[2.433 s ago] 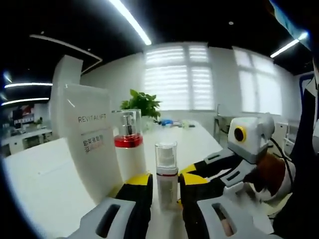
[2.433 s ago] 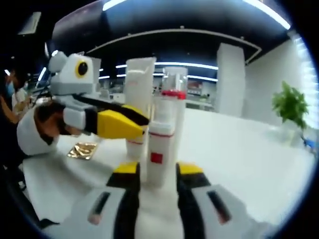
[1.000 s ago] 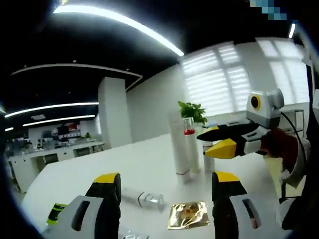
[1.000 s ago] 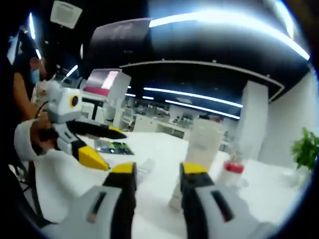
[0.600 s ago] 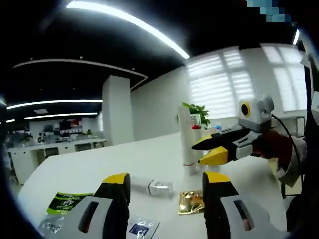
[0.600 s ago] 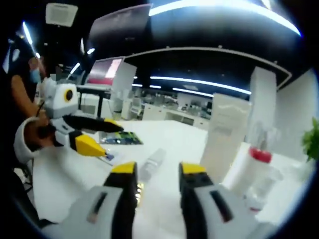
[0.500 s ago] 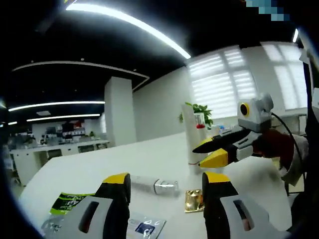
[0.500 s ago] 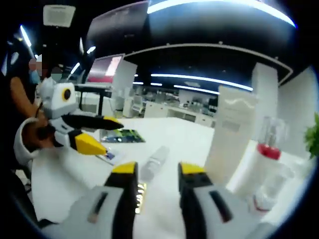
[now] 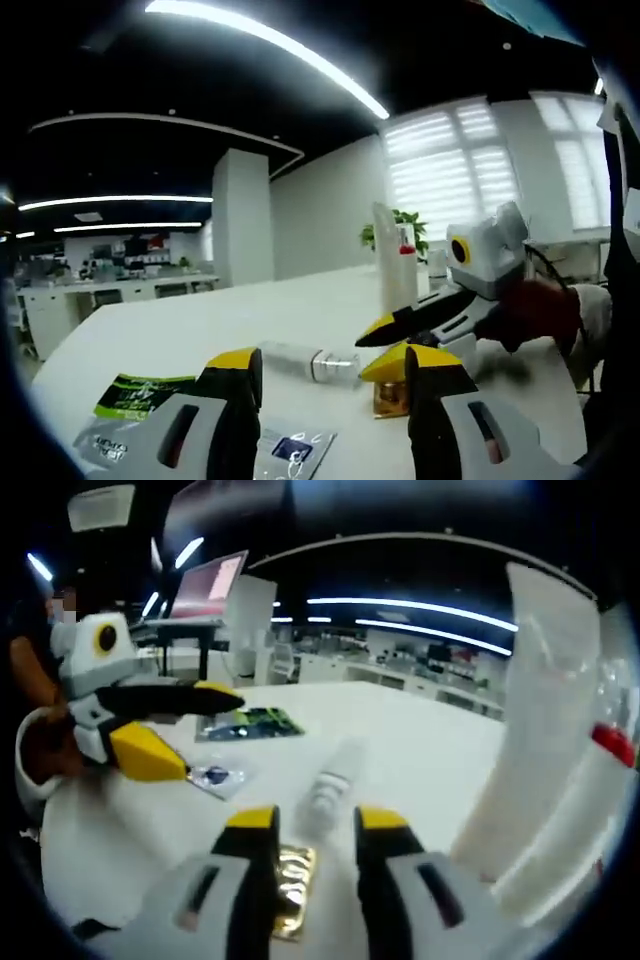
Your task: Arrange the skincare products in the storage area until every visible bottle or jar stands upright without overlapping.
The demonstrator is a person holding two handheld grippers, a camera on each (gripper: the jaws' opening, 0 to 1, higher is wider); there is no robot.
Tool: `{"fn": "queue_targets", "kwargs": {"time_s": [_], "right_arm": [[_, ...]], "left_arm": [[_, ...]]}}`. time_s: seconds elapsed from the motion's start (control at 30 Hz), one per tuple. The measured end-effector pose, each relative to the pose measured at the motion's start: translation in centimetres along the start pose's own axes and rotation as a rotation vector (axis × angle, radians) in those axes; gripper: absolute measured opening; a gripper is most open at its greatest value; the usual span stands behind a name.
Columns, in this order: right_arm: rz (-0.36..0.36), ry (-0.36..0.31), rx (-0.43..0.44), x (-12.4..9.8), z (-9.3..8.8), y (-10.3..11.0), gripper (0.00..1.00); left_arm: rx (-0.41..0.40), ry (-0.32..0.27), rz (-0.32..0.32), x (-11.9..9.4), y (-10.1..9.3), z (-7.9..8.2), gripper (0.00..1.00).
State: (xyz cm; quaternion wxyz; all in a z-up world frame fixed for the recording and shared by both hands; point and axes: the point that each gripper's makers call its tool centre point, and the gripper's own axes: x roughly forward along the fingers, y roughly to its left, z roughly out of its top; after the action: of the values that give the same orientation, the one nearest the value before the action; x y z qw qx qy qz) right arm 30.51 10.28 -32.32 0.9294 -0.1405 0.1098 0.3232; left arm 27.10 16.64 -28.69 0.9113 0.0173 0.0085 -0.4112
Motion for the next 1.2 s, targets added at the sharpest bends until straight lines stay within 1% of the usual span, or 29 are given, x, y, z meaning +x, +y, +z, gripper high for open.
{"fn": "queue_targets", "kwargs": {"time_s": [0.13,0.43,0.53,0.57,0.67,0.73,0.87,0.97,1.03,1.1,1.2], "right_arm": [[-0.001,0.027,0.013,0.7,-0.6,0.2,0.27],[-0.026,0.073,0.03,2.1,-1.4,-0.2,0.26],[-0.03,0.08,0.031,2.4,-1.6,-0.3,0.23],[-0.031,0.082,0.034,2.4,-1.5,-0.3,0.21],[-0.032,0.084,0.032,2.6,-1.5,-0.4,0.2],[-0.033,0.083,0.036,2.6,-1.5,-0.5,0.2],[-0.02,0.037,0.056,2.2,-0.5,-0.4,0.18],[-0.006,0.016,0.085,1.9,0.1,-0.3,0.18],[0.006,0.009,0.089,1.6,0.5,-0.2,0.18],[0.012,-0.02,0.109,1.1,1.3,-0.2,0.17],[0.017,-0.058,0.137,0.3,2.6,-0.2,0.17]], "left_arm": [[0.019,0.018,0.014,-0.1,0.1,-0.4,0.58],[-0.013,0.029,0.008,-0.1,0.2,-0.9,0.59],[-0.026,0.028,0.01,-0.1,0.3,-0.9,0.62],[-0.03,0.031,0.013,-0.1,0.5,-1.0,0.65],[-0.046,0.046,0.023,0.1,0.7,-1.2,0.71],[-0.057,0.049,0.024,0.1,0.8,-1.3,0.72],[-0.075,0.055,0.032,0.2,1.1,-1.4,0.79],[-0.068,0.067,0.032,0.2,1.1,-1.6,0.79],[-0.045,0.066,0.037,0.2,1.1,-1.5,0.78],[-0.024,0.061,0.045,0.1,1.2,-1.4,0.76],[-0.016,0.073,0.047,0.1,1.3,-1.6,0.75]]}}
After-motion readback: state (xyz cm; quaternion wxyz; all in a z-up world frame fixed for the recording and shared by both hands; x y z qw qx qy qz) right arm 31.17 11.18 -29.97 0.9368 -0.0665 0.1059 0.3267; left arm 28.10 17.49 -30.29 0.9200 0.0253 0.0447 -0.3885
